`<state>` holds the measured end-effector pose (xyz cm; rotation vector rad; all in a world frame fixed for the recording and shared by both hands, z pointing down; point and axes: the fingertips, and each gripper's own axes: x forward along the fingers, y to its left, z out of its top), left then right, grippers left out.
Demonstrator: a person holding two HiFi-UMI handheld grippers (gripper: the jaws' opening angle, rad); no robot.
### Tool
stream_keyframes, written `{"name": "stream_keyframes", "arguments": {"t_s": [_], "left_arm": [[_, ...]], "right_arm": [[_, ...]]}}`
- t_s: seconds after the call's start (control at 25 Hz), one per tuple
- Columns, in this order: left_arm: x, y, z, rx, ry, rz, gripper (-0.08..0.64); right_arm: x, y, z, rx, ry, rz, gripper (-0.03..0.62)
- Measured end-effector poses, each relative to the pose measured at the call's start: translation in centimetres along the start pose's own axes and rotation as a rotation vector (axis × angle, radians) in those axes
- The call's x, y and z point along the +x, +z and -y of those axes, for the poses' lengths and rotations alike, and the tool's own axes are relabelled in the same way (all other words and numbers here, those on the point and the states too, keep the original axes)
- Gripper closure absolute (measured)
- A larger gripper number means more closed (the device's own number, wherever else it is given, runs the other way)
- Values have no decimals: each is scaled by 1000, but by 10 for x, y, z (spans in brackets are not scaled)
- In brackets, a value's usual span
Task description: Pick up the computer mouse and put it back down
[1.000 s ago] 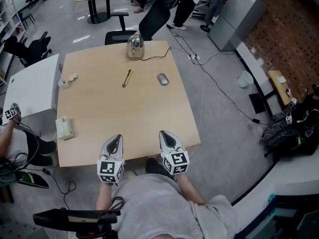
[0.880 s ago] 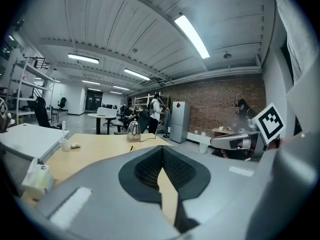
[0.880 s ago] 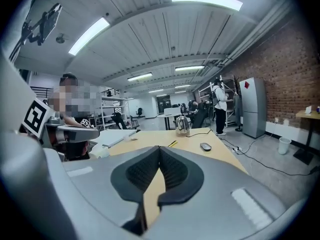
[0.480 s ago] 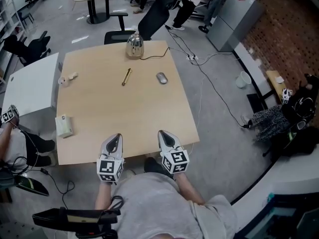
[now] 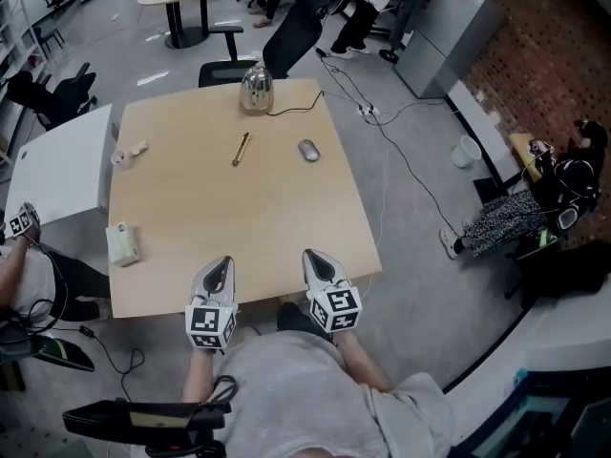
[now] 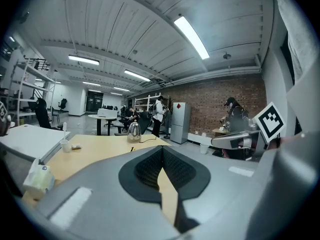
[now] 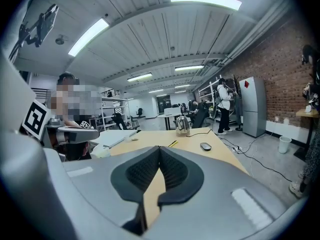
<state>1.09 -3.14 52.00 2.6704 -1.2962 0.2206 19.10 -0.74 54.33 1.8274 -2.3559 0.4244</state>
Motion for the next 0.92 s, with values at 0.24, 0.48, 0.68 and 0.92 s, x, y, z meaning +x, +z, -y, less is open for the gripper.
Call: {"name": "stream_keyframes", "arguments": {"t_s": [0.24, 0.48, 0.68, 0.92], "left_arm": [[4, -5, 6, 0, -7, -9, 540], [0, -5, 7, 0, -5, -10, 540], [3, -4, 10, 3, -6, -14, 540], [3, -2, 13, 3, -6, -17, 540]], "right_arm": [[-1, -6, 5, 7, 0, -8, 586], [-5, -5, 4, 7, -3, -9, 586], [-6, -7, 7, 10, 0, -16, 586], [-7, -5, 7, 9, 6, -20, 586]]}}
